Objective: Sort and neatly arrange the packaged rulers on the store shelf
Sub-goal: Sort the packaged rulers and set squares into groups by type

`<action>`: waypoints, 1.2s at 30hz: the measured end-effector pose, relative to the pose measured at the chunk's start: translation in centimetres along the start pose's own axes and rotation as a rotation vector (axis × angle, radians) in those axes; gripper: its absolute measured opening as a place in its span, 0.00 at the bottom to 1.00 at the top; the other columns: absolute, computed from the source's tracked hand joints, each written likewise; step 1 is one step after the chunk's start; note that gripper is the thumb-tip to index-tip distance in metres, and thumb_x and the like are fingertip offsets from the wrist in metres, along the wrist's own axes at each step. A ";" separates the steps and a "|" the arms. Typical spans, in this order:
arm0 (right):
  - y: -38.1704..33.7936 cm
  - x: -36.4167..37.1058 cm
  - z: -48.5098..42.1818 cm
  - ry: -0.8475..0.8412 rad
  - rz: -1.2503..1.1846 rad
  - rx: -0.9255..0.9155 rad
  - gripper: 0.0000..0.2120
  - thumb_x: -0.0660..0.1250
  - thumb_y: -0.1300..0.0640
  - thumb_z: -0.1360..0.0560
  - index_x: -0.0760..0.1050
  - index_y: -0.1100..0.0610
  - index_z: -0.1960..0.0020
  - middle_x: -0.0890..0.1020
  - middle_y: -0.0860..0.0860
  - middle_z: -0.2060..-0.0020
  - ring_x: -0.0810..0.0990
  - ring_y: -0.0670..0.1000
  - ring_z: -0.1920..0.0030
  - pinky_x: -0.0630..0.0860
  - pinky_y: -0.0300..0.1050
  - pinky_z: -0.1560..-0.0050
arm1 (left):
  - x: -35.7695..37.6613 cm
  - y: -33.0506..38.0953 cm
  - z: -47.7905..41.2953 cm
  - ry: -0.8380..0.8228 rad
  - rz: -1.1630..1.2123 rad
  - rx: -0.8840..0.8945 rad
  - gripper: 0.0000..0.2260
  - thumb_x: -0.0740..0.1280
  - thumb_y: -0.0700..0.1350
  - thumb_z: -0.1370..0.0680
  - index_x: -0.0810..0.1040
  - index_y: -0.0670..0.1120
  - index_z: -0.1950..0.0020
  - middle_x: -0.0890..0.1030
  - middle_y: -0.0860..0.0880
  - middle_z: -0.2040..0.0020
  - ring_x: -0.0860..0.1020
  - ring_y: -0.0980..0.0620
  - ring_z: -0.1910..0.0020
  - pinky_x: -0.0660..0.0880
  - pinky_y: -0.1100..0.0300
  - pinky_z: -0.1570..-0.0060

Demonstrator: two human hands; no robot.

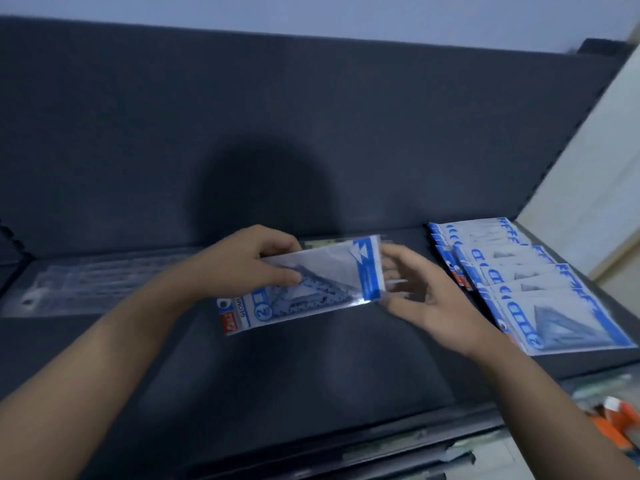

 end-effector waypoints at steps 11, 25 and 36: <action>7.4 -19.7 7.4 0.229 -0.061 0.068 0.08 0.74 0.60 0.35 0.79 0.62 0.60 0.77 0.68 0.68 0.72 0.59 0.69 0.73 0.52 0.62 | 16.7 13.0 -12.3 -0.093 -0.024 0.083 0.10 0.75 0.53 0.28 0.81 0.47 0.57 0.83 0.43 0.60 0.77 0.48 0.65 0.74 0.49 0.61; 16.1 -31.5 10.5 0.037 0.094 0.213 0.08 0.74 0.57 0.31 0.78 0.53 0.53 0.82 0.43 0.55 0.83 0.45 0.56 0.82 0.41 0.62 | 26.0 18.1 -17.3 0.050 -0.125 -0.119 0.13 0.76 0.58 0.33 0.76 0.52 0.62 0.72 0.54 0.68 0.68 0.62 0.70 0.64 0.68 0.69; 16.9 -29.0 8.4 -0.114 0.536 0.160 0.23 0.75 0.47 0.33 0.71 0.47 0.41 0.75 0.42 0.55 0.74 0.41 0.60 0.68 0.31 0.65 | 26.2 14.4 -16.6 0.175 -0.158 -0.165 0.14 0.75 0.62 0.34 0.73 0.57 0.62 0.75 0.61 0.62 0.73 0.62 0.61 0.72 0.62 0.58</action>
Point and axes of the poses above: each hand's wrist, its own z-axis away from the middle knuckle, its own x-axis out of the palm, y = z × x, the point moved 6 cm from there along -z, towards the middle knuckle
